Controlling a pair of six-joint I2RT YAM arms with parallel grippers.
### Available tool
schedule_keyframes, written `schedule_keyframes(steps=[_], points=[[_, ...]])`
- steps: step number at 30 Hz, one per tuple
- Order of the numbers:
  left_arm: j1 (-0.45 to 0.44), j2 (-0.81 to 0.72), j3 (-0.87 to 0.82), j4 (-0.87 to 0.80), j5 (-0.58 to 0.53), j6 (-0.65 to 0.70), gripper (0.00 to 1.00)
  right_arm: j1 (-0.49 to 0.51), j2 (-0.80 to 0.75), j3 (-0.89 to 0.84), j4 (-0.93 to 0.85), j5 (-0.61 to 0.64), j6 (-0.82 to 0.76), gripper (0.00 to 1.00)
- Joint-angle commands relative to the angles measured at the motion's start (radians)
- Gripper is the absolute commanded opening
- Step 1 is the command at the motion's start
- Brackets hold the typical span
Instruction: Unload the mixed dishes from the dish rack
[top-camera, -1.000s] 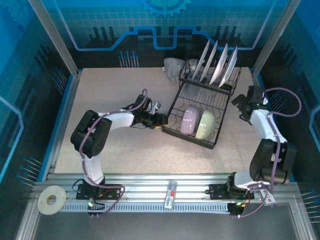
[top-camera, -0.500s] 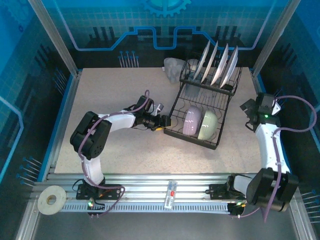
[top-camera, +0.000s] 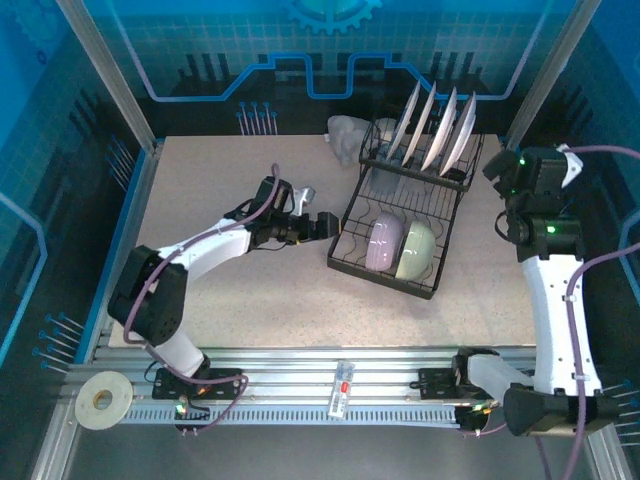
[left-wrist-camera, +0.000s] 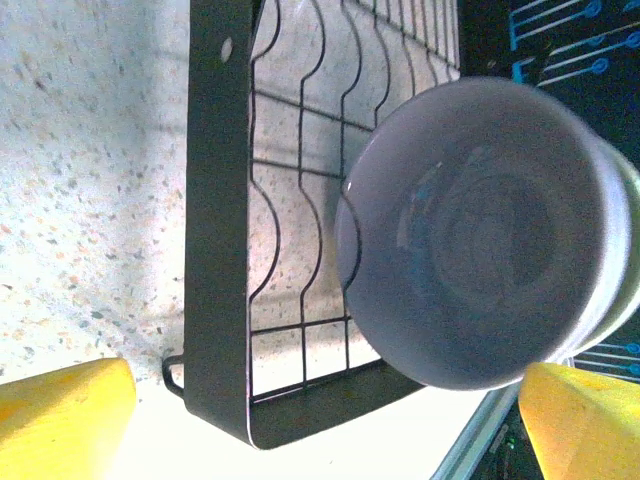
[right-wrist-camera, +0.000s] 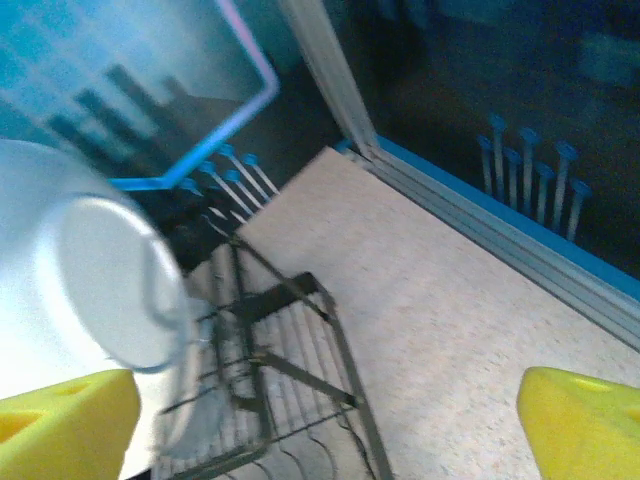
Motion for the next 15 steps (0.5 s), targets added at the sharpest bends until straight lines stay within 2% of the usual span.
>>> schedule_keyframes(steps=[1, 5, 9, 12, 15], points=[[0.004, -0.090, -0.001, -0.036, -0.067, 0.021, 0.99, 0.101, 0.044, 0.107, -0.048, 0.126, -0.033, 0.92], [0.006, -0.174, -0.028, -0.006, -0.114, -0.042, 0.99, 0.202, 0.113, 0.198, -0.067, 0.209, -0.010, 0.86], [0.006, -0.263, -0.054, -0.004, -0.236, -0.160, 0.99, 0.246, 0.215, 0.330, -0.143, 0.253, 0.040, 0.79], [0.020, -0.343, -0.112, 0.033, -0.271, -0.244, 0.99, 0.251, 0.323, 0.465, -0.258, 0.260, 0.117, 0.80], [0.043, -0.436, -0.234, 0.164, -0.262, -0.322, 0.99, 0.271, 0.418, 0.583, -0.317, 0.276, 0.135, 0.82]])
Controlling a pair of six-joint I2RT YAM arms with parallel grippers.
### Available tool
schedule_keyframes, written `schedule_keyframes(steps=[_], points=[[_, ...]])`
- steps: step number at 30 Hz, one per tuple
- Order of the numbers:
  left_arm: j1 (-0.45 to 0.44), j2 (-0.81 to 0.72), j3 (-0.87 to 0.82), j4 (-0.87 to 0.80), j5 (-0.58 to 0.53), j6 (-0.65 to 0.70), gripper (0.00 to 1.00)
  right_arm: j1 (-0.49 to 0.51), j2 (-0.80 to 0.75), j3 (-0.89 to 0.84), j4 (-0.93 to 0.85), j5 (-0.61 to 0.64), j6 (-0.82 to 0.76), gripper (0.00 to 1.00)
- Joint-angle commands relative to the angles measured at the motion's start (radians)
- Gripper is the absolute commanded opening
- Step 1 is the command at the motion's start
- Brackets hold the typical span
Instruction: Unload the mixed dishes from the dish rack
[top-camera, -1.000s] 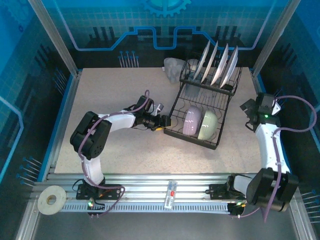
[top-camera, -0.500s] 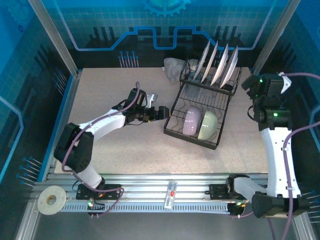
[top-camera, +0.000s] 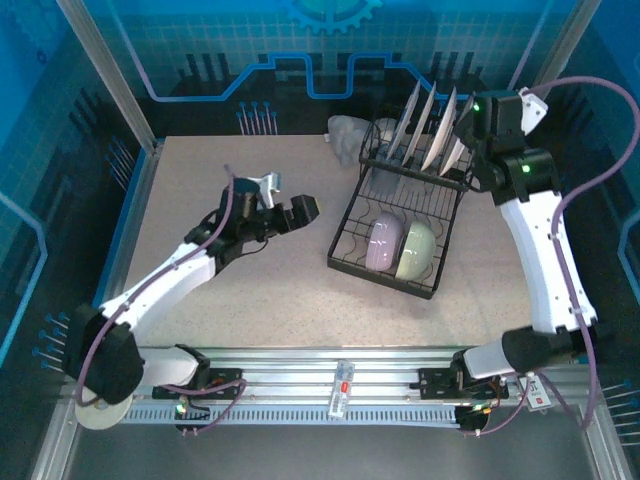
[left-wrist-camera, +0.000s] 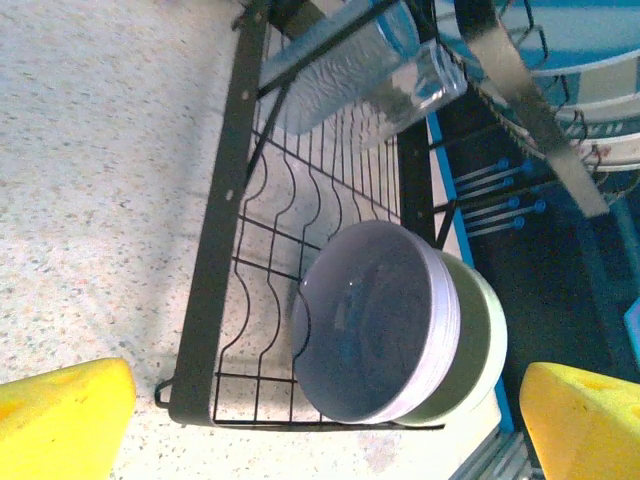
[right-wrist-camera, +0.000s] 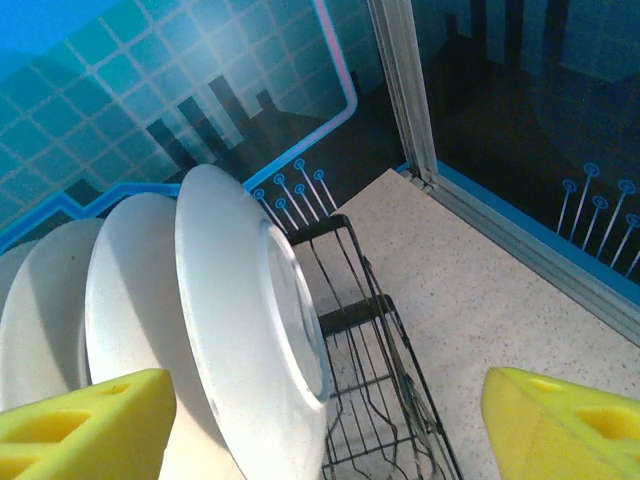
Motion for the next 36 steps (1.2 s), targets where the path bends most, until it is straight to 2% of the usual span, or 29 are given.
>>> schedule_keyframes(steps=[1, 6, 9, 12, 18, 20, 23, 26, 36], points=[[0.026, -0.090, -0.112, 0.148, -0.028, -0.116, 0.99, 0.035, 0.076, 0.118, -0.132, 0.064, 0.066, 0.82], [0.024, -0.094, -0.044, -0.011, 0.008, -0.020, 0.99, 0.052, 0.245, 0.353, -0.303, 0.079, 0.107, 0.79], [0.020, -0.109, -0.045, -0.043, 0.007, 0.002, 0.99, 0.061, 0.356, 0.516, -0.427, 0.101, 0.130, 0.78], [0.016, -0.116, -0.048, -0.059, 0.012, 0.016, 0.97, 0.080, 0.418, 0.601, -0.470, 0.152, 0.120, 0.71], [0.015, -0.106, -0.039, -0.080, 0.044, 0.041, 0.94, 0.082, 0.453, 0.610, -0.453, 0.154, 0.094, 0.61], [0.015, -0.099, -0.026, -0.096, 0.062, 0.061, 0.95, 0.082, 0.461, 0.612, -0.453, 0.157, 0.091, 0.57], [0.013, -0.104, -0.015, -0.103, 0.080, 0.087, 0.99, 0.082, 0.474, 0.612, -0.456, 0.165, 0.086, 0.56], [0.013, -0.107, -0.008, -0.111, 0.093, 0.104, 0.99, 0.082, 0.482, 0.612, -0.464, 0.177, 0.087, 0.52], [0.014, -0.105, -0.014, -0.112, 0.104, 0.105, 0.99, 0.069, 0.506, 0.609, -0.469, 0.176, 0.070, 0.48]])
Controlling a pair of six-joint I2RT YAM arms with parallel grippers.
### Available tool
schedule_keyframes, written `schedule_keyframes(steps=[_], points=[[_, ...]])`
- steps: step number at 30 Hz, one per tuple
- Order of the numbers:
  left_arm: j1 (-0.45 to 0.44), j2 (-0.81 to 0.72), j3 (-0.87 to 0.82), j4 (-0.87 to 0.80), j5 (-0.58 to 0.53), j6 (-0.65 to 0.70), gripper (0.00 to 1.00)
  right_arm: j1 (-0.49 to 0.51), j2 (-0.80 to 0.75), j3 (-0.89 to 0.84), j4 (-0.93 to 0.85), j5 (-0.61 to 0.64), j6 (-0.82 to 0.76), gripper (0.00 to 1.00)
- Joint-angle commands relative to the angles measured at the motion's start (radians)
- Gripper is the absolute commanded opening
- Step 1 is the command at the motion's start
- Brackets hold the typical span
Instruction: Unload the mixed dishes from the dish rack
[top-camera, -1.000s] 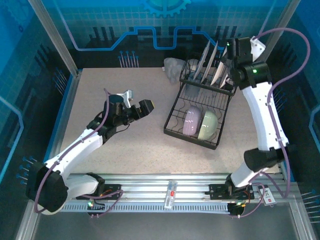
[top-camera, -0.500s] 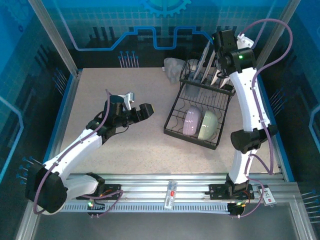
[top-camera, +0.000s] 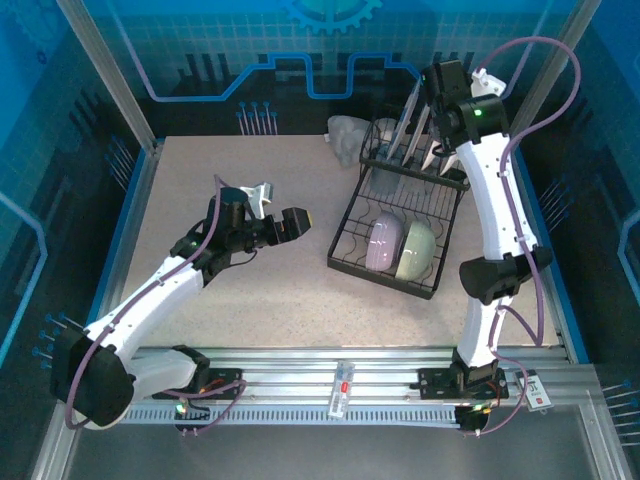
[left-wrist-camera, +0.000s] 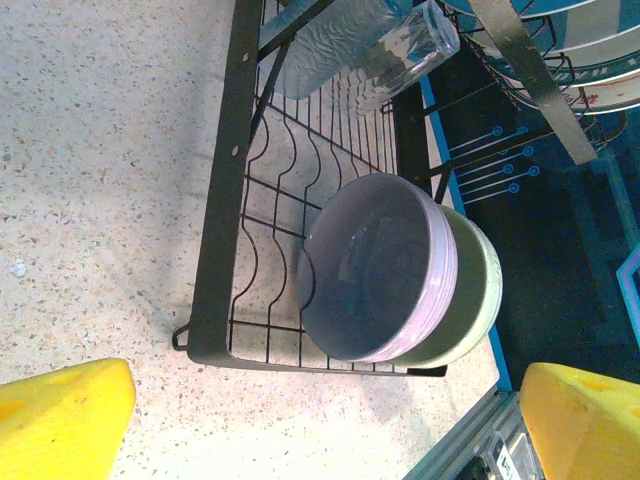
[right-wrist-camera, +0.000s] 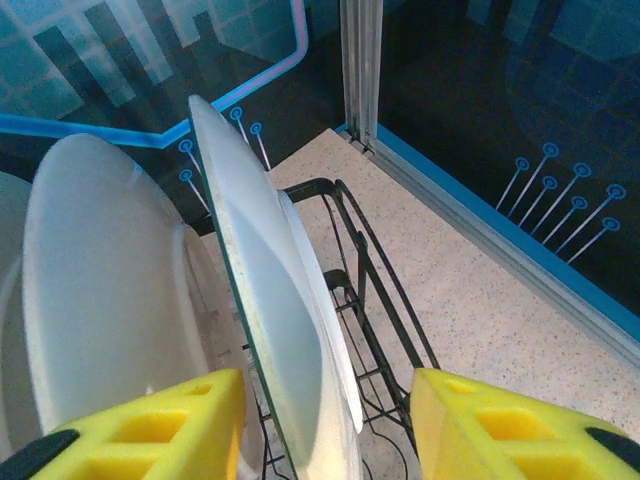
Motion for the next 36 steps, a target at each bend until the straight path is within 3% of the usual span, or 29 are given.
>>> schedule_keyframes(steps=[1, 12, 25, 36], points=[[-0.004, -0.013, 0.017, -0.010, 0.028, 0.025, 0.99, -0.003, 0.031, 0.019, -0.033, 0.033, -0.012, 0.48], [-0.004, -0.005, 0.020, 0.000, 0.024, 0.008, 0.99, -0.009, 0.050, 0.037, -0.001, 0.042, -0.074, 0.42], [-0.004, 0.012, 0.055, -0.021, 0.020, 0.001, 0.99, -0.016, 0.045, 0.030, -0.004, 0.096, -0.048, 0.27], [-0.009, 0.054, 0.122, -0.122, 0.039, 0.023, 0.99, -0.032, -0.019, -0.041, 0.055, 0.158, -0.045, 0.00]])
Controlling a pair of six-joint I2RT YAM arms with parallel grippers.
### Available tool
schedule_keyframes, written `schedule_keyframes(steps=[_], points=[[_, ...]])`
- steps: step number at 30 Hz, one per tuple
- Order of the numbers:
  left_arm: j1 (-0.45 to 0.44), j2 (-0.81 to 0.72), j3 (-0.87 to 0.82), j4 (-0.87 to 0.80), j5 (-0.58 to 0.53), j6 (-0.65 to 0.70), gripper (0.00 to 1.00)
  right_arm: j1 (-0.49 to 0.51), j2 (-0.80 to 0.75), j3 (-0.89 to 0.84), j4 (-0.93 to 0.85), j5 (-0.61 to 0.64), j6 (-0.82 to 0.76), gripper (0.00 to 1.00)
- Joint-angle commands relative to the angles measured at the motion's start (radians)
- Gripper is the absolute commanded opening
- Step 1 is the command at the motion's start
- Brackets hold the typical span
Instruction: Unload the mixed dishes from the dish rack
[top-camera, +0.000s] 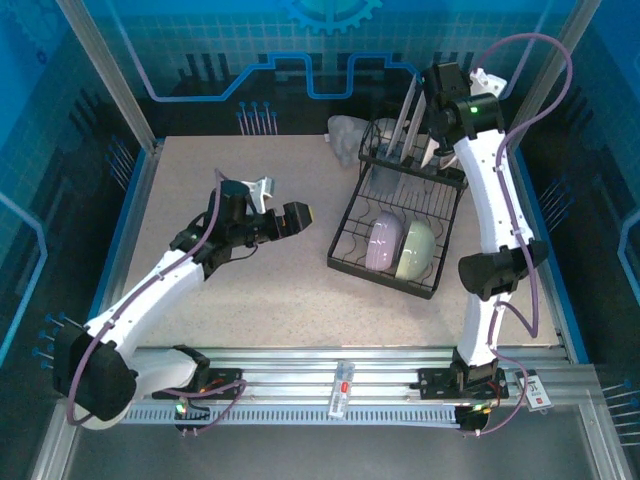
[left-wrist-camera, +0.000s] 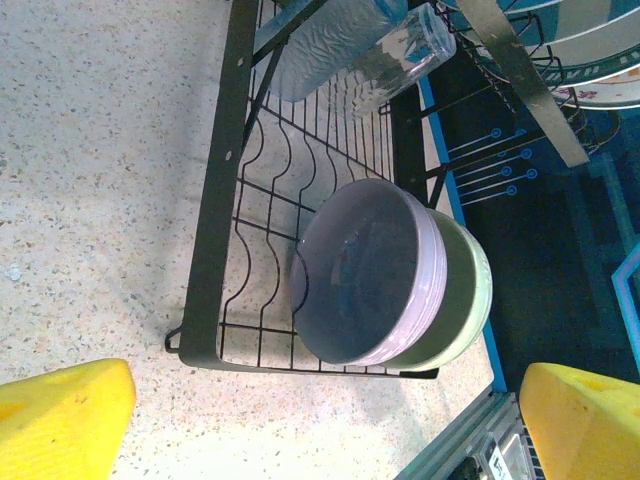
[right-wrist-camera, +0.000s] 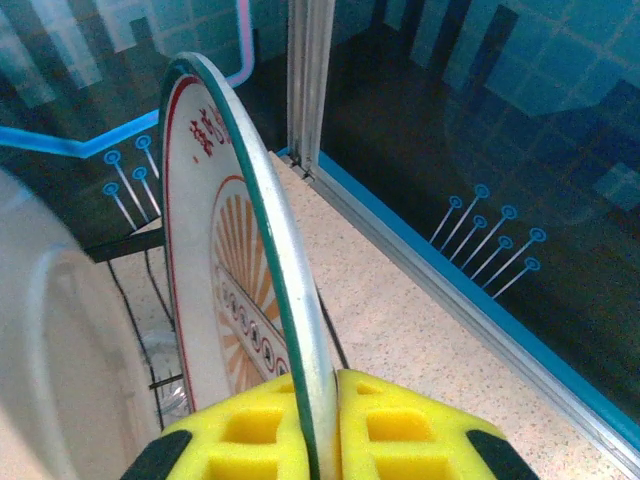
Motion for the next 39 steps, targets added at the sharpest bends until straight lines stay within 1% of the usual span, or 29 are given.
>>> schedule_keyframes(steps=[1, 5, 13, 19, 25, 31, 35, 39], points=[[-0.012, 0.021, 0.046, -0.063, 0.037, 0.025, 0.99, -0.005, -0.056, -0.035, 0.062, 0.049, 0.047, 0.00], [-0.026, 0.032, 0.053, -0.074, 0.041, 0.025, 0.99, -0.007, -0.091, -0.089, 0.102, 0.055, 0.033, 0.00], [-0.050, 0.064, 0.098, -0.115, 0.036, 0.051, 0.99, -0.005, -0.128, -0.141, 0.155, 0.130, -0.036, 0.00], [-0.057, 0.089, 0.115, -0.119, 0.033, 0.055, 0.99, 0.011, -0.190, -0.239, 0.308, 0.180, -0.182, 0.00], [-0.065, 0.114, 0.139, -0.129, 0.036, 0.067, 0.99, 0.021, -0.221, -0.282, 0.373, 0.199, -0.259, 0.00], [-0.075, 0.119, 0.138, -0.128, 0.030, 0.062, 0.99, 0.048, -0.274, -0.355, 0.496, 0.241, -0.386, 0.00], [-0.079, 0.120, 0.137, -0.125, 0.025, 0.061, 0.99, 0.056, -0.321, -0.399, 0.547, 0.248, -0.429, 0.00], [-0.078, 0.134, 0.151, -0.131, 0.022, 0.053, 0.99, 0.075, -0.373, -0.449, 0.641, 0.275, -0.530, 0.00]])
